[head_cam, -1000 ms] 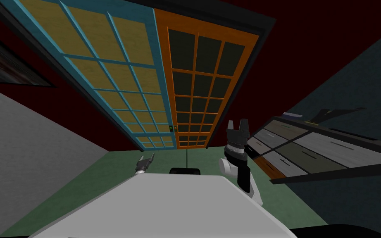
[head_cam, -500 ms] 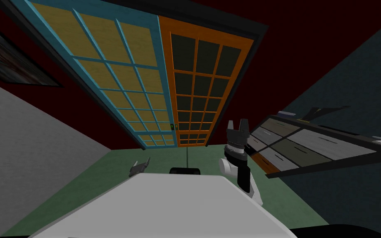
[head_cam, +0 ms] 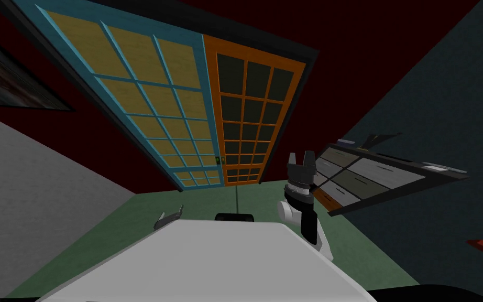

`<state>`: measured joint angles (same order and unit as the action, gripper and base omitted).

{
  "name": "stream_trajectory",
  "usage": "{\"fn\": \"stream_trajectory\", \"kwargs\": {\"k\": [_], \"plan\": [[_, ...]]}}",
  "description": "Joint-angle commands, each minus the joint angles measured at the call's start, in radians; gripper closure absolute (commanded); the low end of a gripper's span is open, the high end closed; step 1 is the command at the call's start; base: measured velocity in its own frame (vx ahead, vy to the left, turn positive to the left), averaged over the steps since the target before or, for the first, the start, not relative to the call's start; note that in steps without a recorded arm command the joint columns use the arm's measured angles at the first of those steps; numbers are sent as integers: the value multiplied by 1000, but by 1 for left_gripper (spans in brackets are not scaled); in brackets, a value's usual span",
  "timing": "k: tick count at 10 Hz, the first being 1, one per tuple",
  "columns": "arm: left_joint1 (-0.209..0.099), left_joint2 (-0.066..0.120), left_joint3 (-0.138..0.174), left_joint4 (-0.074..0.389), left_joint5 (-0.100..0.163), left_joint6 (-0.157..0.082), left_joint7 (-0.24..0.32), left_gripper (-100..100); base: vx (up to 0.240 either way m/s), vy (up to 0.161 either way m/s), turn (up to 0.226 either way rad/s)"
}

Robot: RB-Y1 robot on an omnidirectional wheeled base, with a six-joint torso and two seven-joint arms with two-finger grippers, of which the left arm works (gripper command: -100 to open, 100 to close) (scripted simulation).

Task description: Pull the door open

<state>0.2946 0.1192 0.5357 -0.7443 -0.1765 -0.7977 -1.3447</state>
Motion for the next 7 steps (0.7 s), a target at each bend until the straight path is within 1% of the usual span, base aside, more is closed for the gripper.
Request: {"fn": "stream_trajectory", "kwargs": {"k": [1,4,7], "plan": [[-25,-13,24,17,13,0,-28,-100,95,46,-221],[-67,-31,30,17,18,-1,-44,-100,161,56,-151],[-114,-49,23,10,18,-3,-54,-100,181,54,-139]]}}
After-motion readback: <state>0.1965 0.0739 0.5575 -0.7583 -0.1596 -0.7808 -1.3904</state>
